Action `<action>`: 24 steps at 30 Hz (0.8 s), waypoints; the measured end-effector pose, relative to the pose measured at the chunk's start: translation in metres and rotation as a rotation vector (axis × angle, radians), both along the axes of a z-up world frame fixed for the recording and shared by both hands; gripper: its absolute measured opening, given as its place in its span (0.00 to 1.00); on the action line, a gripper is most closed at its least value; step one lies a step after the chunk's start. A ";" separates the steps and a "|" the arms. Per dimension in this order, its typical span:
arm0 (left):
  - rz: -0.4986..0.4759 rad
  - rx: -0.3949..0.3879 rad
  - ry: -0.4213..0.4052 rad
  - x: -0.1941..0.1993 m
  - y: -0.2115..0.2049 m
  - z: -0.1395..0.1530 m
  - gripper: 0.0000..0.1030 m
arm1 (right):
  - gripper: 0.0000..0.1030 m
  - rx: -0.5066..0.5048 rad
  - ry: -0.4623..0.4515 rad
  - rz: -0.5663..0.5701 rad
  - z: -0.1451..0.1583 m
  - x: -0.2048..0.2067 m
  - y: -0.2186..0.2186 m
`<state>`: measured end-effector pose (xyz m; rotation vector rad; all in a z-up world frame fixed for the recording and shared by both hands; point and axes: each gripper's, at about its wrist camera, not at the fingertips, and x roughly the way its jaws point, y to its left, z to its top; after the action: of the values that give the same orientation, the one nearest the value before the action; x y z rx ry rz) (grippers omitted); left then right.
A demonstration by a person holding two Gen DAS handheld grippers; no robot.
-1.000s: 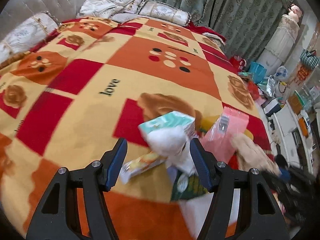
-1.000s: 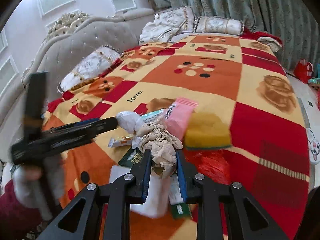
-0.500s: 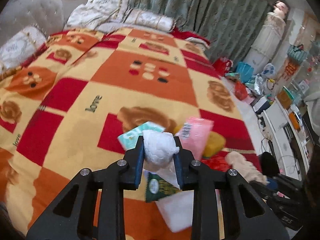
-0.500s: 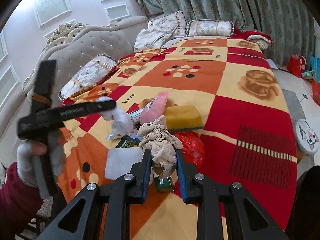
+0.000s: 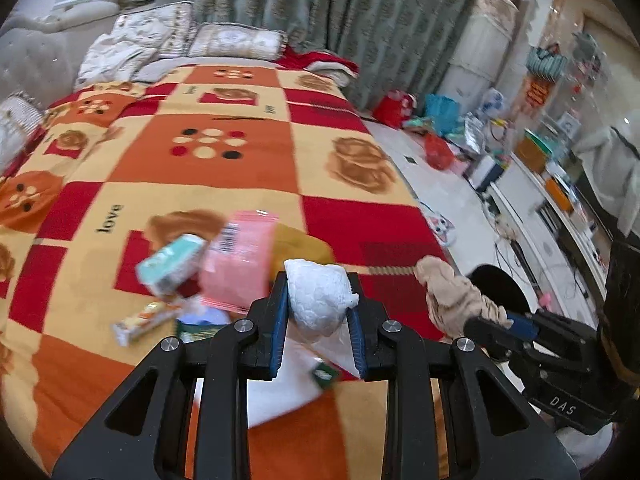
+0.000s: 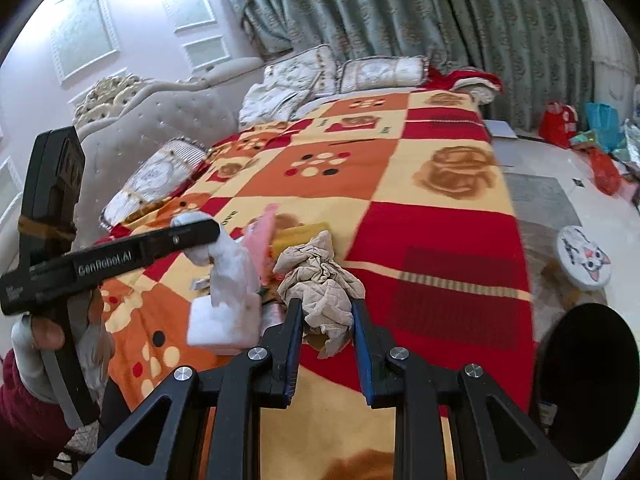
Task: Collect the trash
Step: 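Carry the cloth and tissue over the black trash bin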
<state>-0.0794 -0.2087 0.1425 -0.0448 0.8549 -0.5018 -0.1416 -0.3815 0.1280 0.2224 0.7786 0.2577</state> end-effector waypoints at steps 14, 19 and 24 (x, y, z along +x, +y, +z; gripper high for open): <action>-0.178 0.002 0.014 -0.022 -0.107 -0.001 0.24 | 0.22 -0.004 0.023 -0.195 -0.009 -0.040 -0.095; -0.239 -0.007 0.052 -0.025 -0.148 -0.010 0.24 | 0.22 0.003 0.042 -0.271 -0.016 -0.054 -0.131; -0.297 0.002 0.077 -0.031 -0.189 -0.020 0.24 | 0.22 0.025 0.070 -0.356 -0.028 -0.066 -0.168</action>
<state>-0.1100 -0.3975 0.1224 0.0661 0.9425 -0.7817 -0.2074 -0.5494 0.1002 0.3893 0.7903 -0.0774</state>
